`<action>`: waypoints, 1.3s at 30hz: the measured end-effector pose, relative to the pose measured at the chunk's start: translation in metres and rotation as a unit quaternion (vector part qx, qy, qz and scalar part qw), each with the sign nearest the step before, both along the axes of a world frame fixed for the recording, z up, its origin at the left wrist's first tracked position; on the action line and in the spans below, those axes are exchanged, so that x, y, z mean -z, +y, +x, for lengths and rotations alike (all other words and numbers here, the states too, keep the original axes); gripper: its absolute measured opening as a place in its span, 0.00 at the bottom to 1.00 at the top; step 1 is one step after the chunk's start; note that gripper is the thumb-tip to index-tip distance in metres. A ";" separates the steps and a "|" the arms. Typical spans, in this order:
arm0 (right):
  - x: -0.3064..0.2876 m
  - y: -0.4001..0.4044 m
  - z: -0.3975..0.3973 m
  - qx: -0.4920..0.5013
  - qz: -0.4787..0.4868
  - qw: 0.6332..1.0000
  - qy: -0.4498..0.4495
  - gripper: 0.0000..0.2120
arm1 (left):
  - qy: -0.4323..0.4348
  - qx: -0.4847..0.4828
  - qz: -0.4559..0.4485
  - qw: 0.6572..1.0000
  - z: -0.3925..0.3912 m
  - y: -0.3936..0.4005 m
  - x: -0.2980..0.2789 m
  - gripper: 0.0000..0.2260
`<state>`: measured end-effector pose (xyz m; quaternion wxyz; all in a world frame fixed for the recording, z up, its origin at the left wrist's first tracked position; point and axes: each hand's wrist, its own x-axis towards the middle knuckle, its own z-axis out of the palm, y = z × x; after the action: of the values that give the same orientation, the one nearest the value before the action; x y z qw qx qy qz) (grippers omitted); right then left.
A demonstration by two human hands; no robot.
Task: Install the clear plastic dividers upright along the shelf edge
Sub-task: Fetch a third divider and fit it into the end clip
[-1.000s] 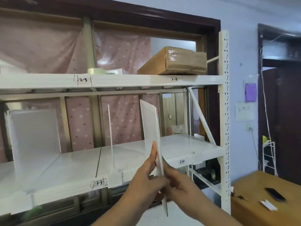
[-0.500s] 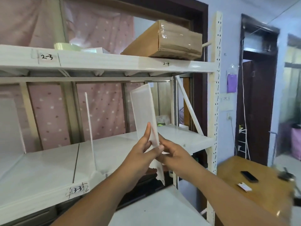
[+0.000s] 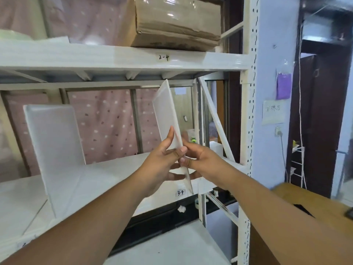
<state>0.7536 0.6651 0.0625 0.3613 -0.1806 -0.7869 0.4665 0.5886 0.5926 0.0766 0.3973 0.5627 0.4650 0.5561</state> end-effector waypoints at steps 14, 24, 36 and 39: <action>-0.001 0.102 0.031 -0.022 -0.031 0.999 0.022 0.19 | -0.001 -0.046 0.012 0.999 0.042 0.111 -0.004 0.41; 0.008 0.122 0.023 -0.018 -0.053 0.998 0.031 0.13 | -0.004 -0.094 0.004 0.996 0.042 0.137 0.006 0.33; 0.023 0.141 0.020 -0.010 -0.049 0.998 0.039 0.17 | 0.019 -0.122 0.004 0.992 0.042 0.155 0.016 0.30; 0.029 0.142 0.019 -0.005 -0.052 0.998 0.046 0.17 | 0.020 -0.133 0.003 0.991 0.042 0.160 0.019 0.28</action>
<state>0.7724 0.8069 0.0336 0.3850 -0.1735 -0.7451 0.5162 0.6311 0.7521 0.0571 0.3084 0.5080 0.5417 0.5945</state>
